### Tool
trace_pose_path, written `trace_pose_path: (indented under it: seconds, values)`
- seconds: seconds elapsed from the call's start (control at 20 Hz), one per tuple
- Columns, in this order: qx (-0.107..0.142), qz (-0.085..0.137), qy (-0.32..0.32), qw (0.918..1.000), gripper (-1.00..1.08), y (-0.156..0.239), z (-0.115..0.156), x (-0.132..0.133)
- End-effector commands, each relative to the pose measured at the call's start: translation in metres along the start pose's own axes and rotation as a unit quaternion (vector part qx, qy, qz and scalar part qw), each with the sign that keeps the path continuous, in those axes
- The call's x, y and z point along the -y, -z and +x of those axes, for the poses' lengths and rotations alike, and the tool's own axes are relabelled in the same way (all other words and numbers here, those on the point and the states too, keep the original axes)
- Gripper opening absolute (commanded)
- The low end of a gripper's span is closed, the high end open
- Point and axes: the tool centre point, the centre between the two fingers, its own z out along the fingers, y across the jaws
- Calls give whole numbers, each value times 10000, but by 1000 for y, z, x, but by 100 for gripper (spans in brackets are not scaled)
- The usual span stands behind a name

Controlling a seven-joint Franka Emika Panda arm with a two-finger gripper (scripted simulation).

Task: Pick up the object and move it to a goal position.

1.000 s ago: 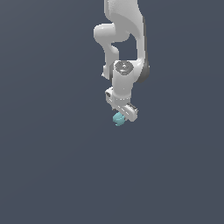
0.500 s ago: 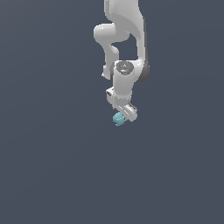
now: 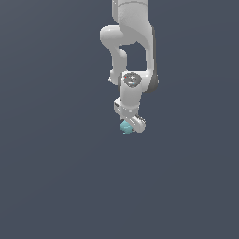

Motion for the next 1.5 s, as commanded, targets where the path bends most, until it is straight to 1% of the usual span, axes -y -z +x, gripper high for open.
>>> trace_pose_path:
  seconds: [0.0, 0.3, 0.35, 1.0, 1.2, 1.45]
  values:
    - [0, 1, -6, 10000, 100, -10, 0, 0]
    - [1, 2, -8, 10000, 100, -20, 0, 0]
    - [1, 2, -8, 10000, -100, -20, 0, 0]
    - [-2, 8, -6, 10000, -100, -18, 3, 1]
    - [-2, 8, -6, 10000, -100, -14, 14, 3]
    - [-3, 6, -6, 10000, -100, -4, 40, 6]
